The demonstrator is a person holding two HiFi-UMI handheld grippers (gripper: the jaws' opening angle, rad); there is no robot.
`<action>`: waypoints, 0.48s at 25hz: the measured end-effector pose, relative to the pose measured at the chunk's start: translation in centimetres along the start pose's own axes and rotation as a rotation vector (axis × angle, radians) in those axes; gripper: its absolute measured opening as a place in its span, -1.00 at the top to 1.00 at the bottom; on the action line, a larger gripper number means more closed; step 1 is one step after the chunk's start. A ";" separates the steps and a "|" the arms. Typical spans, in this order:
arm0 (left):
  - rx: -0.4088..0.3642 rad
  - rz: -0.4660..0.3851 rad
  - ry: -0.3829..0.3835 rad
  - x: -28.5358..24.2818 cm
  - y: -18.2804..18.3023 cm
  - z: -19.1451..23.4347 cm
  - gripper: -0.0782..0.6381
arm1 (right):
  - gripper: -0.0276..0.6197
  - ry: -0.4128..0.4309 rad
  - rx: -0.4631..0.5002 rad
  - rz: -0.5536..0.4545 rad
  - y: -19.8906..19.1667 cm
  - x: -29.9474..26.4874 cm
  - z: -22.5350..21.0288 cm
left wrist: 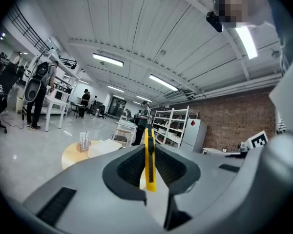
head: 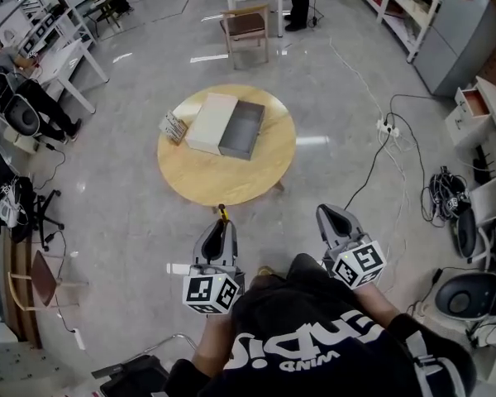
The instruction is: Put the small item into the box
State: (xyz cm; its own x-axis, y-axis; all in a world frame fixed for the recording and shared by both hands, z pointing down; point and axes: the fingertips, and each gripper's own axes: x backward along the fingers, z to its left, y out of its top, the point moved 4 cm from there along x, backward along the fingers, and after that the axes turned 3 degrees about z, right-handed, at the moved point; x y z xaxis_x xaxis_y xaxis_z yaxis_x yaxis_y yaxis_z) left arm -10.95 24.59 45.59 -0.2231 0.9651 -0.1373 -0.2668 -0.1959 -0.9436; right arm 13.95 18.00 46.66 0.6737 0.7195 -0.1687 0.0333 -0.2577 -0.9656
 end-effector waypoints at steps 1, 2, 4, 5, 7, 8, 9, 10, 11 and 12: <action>-0.003 0.001 -0.007 -0.1 0.1 0.3 0.59 | 0.91 -0.012 -0.003 -0.001 -0.2 0.1 0.0; -0.008 0.002 -0.012 -0.1 0.1 0.6 0.59 | 0.91 -0.023 -0.007 -0.001 -0.3 0.1 0.0; -0.016 0.005 -0.016 -0.2 0.3 1.1 0.59 | 0.91 -0.039 -0.015 0.003 -0.6 0.1 0.1; -0.019 0.007 -0.017 -0.3 0.3 1.4 0.59 | 0.91 -0.044 -0.018 0.005 -0.7 0.1 0.2; -0.024 0.009 -0.021 -0.7 0.4 1.6 0.59 | 0.91 -0.049 -0.020 0.009 -0.7 -0.1 0.2; -0.027 0.008 -0.024 -0.9 0.4 1.6 0.59 | 0.91 -0.048 -0.020 0.009 -0.8 -0.3 0.2; -0.030 0.007 -0.026 -1.1 0.5 1.7 0.59 | 0.91 -0.047 -0.020 0.009 -0.8 -0.6 0.1; -0.031 0.006 -0.028 -1.4 0.6 1.8 0.59 | 0.91 -0.044 -0.020 0.008 -0.8 -1.0 0.0; -0.031 0.004 -0.030 -1.8 0.6 1.9 0.59 | 0.91 -0.042 -0.019 0.007 -0.7 -1.5 -0.1; -0.031 0.002 -0.031 -2.1 0.7 2.0 0.59 | 0.91 -0.039 -0.019 0.005 -0.7 -2.0 -0.2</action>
State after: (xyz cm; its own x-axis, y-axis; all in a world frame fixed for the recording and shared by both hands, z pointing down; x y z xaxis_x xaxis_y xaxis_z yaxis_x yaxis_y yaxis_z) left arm -12.50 22.04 45.80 -0.2525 0.9588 -0.1305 -0.2371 -0.1920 -0.9523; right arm 12.78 16.62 47.67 0.6445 0.7427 -0.1814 0.0440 -0.2730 -0.9610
